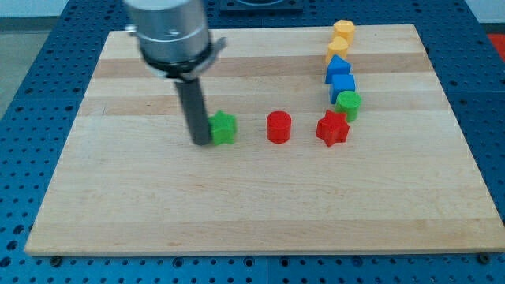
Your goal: Move your arm closer to yellow hexagon
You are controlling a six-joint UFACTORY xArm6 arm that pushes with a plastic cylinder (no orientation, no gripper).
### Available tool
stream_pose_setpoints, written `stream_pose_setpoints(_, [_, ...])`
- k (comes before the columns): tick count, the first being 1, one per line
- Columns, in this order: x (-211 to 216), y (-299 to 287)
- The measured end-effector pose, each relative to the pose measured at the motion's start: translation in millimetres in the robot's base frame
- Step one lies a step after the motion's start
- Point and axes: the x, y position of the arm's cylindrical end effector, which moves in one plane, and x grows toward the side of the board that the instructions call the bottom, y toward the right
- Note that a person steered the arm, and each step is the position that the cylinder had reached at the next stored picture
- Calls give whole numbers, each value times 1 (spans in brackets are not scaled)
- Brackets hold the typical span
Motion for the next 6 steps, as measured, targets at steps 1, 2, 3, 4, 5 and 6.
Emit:
stream_pose_setpoints(1, [16, -52])
stream_pose_setpoints(2, [80, -12])
stream_pose_setpoints(3, [116, 130])
stream_pose_setpoints(4, [96, 253])
stream_pose_setpoints(5, [-3, 344])
stream_pose_setpoints(6, [-117, 360])
